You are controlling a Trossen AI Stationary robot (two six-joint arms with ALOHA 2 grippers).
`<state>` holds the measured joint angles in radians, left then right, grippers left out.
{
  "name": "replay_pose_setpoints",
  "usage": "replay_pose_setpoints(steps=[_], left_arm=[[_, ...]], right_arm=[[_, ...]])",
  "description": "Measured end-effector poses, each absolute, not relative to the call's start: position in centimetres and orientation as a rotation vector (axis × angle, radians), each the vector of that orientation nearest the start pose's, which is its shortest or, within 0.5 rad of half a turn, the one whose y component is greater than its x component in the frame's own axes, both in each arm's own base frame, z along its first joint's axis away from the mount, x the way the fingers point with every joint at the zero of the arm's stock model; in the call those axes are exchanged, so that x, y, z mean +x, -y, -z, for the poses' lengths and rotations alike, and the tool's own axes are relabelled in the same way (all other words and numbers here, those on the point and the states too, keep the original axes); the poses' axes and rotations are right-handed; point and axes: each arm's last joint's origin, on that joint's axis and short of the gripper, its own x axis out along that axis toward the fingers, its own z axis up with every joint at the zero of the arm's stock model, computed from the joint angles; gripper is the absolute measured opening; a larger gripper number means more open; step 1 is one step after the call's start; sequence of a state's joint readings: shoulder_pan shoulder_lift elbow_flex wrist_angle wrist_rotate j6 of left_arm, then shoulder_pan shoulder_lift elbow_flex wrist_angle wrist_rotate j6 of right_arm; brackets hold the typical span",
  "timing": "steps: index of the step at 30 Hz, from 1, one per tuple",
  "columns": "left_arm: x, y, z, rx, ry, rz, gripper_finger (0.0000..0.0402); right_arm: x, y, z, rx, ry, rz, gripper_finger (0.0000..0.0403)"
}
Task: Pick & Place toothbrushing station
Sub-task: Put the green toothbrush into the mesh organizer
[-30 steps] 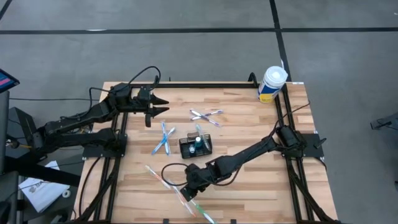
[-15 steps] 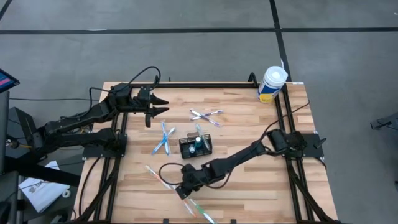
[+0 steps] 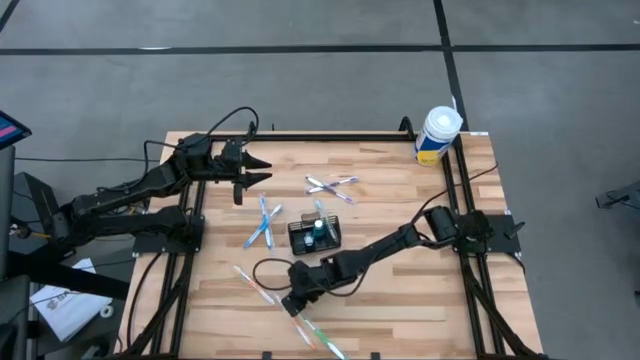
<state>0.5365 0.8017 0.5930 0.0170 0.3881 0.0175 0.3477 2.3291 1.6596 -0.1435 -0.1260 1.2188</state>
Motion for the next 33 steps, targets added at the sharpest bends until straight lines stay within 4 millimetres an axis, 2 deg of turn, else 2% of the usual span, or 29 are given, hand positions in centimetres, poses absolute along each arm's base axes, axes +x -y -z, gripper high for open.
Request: replay_pose_setpoints(steps=[8, 11, 14, 16, 20, 21, 28, 30, 33], left_arm=[[16.1, -8.3, -28.3, -0.066, -0.173, -0.150, 0.0127], [16.3, -8.4, -28.2, -0.067, -0.179, -0.150, 0.0127], [16.5, -8.5, -28.0, -0.073, -0.191, -0.149, 0.0127], [16.7, -8.6, -27.8, -0.079, -0.201, -0.148, 0.0127], [16.9, -8.8, -27.5, -0.088, -0.218, -0.148, 0.0127], [16.9, -8.8, -27.5, -0.088, -0.218, -0.148, 0.0127], [16.9, -8.8, -27.6, -0.084, -0.208, -0.147, 0.0127], [17.0, -8.8, -27.7, -0.082, -0.191, -0.145, 0.0127], [17.1, -8.9, -28.3, -0.103, -0.136, -0.149, 0.0127]], right_arm=[[45.4, -20.2, -12.0, 1.029, -1.034, 0.040, 0.0171], [45.1, -20.7, -12.0, 1.023, -1.039, 0.036, 0.0170], [45.1, -20.6, -11.9, 1.019, -1.051, 0.049, 0.0154], [45.1, -20.3, -11.8, 1.009, -1.054, 0.057, 0.0127], [45.5, -19.7, -11.9, 0.973, -1.031, 0.038, 0.0029], [45.6, -19.5, -11.9, 0.965, -1.017, 0.032, 0.0016], [47.3, -18.1, -13.3, 0.990, -0.863, -0.075, 0.0002], [47.6, -17.5, -14.3, 0.983, -0.824, -0.105, 0.0001], [47.8, -16.3, -17.1, 0.962, -0.750, -0.142, 0.0001]])
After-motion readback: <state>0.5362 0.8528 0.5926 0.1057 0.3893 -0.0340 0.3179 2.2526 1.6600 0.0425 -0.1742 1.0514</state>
